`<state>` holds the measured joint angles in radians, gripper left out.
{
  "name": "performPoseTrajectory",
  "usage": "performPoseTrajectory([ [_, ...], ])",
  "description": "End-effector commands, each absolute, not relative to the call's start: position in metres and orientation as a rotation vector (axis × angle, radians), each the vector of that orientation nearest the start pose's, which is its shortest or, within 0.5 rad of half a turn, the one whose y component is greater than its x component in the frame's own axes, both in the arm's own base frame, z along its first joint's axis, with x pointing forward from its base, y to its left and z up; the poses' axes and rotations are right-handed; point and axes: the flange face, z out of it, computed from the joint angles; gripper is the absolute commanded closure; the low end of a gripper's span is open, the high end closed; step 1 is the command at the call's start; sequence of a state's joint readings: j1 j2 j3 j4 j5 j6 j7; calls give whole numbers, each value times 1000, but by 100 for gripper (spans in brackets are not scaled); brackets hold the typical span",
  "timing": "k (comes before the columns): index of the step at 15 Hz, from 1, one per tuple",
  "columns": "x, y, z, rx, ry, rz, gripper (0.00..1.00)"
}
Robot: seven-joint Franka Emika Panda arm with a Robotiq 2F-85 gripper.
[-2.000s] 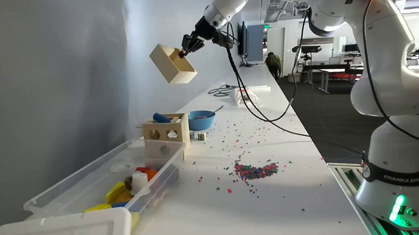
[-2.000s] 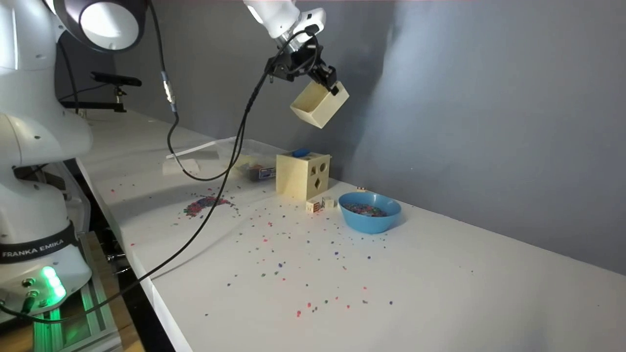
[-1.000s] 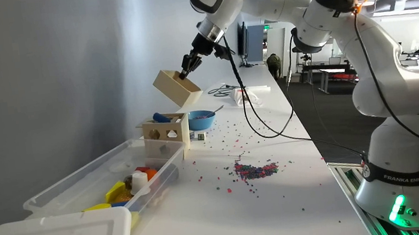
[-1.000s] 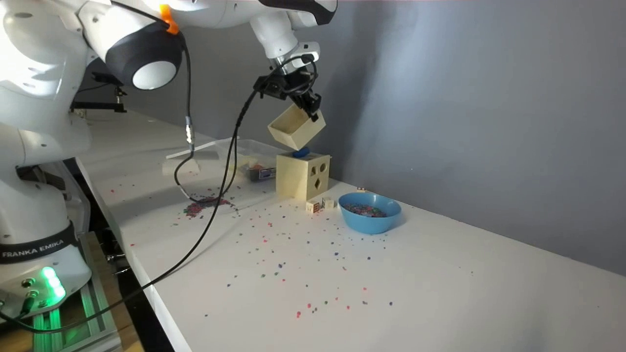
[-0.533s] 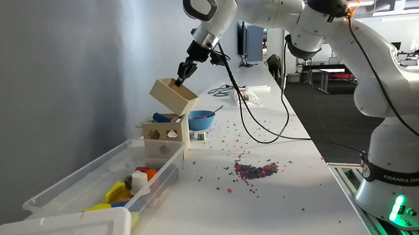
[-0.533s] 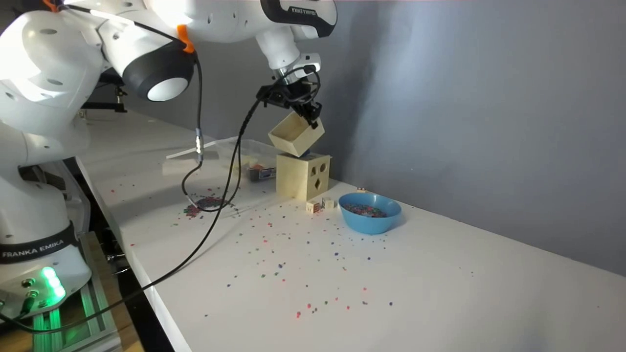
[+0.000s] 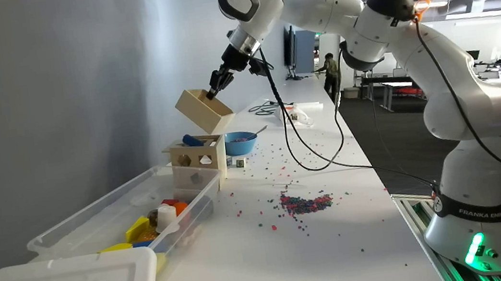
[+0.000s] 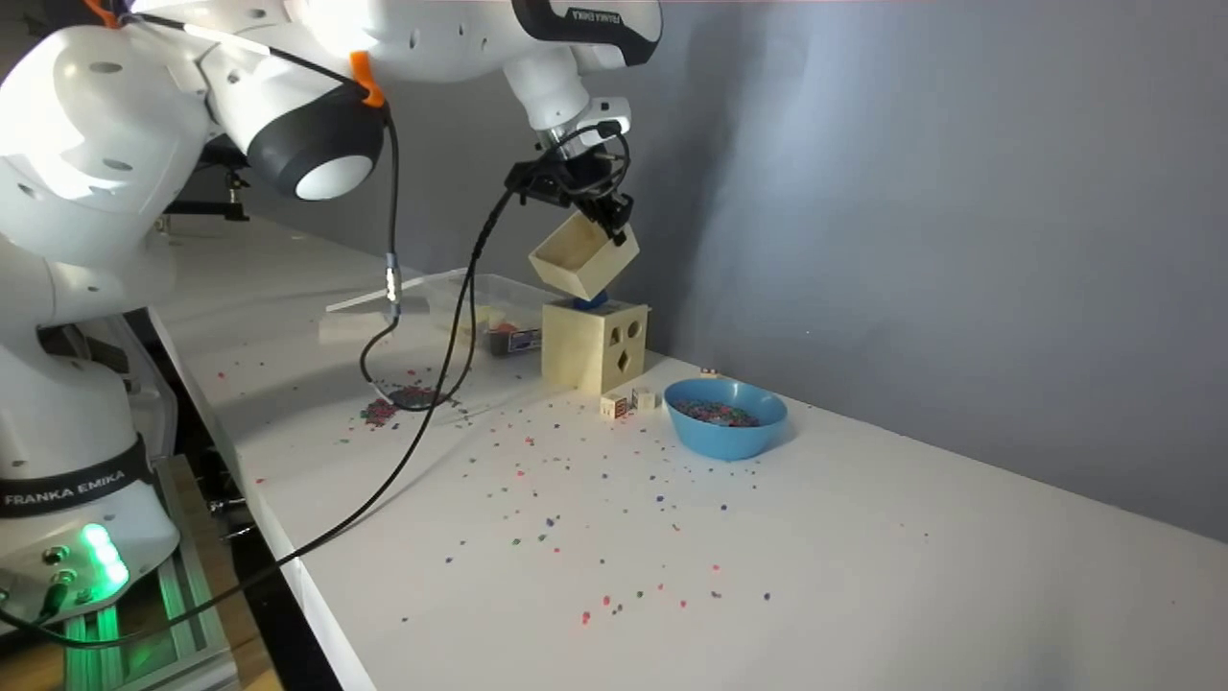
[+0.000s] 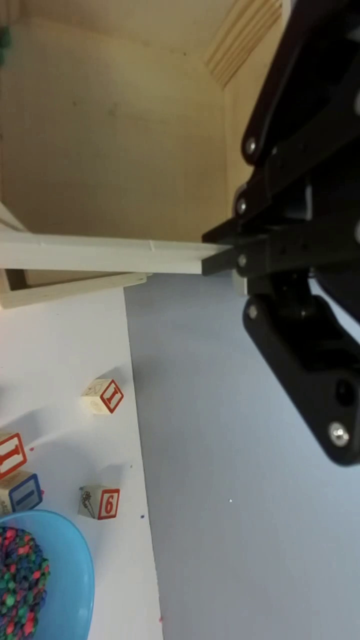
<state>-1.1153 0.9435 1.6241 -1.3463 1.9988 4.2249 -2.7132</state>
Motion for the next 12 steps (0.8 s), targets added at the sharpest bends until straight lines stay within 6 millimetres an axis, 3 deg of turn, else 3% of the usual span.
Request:
performPoseTrajectory([
  [1, 557, -164, 475, -2874, 126, -893, 98],
  [5, 570, -175, 467, -2893, 189, -871, 98],
  [12, 591, -193, 476, -2890, 335, -942, 98],
])
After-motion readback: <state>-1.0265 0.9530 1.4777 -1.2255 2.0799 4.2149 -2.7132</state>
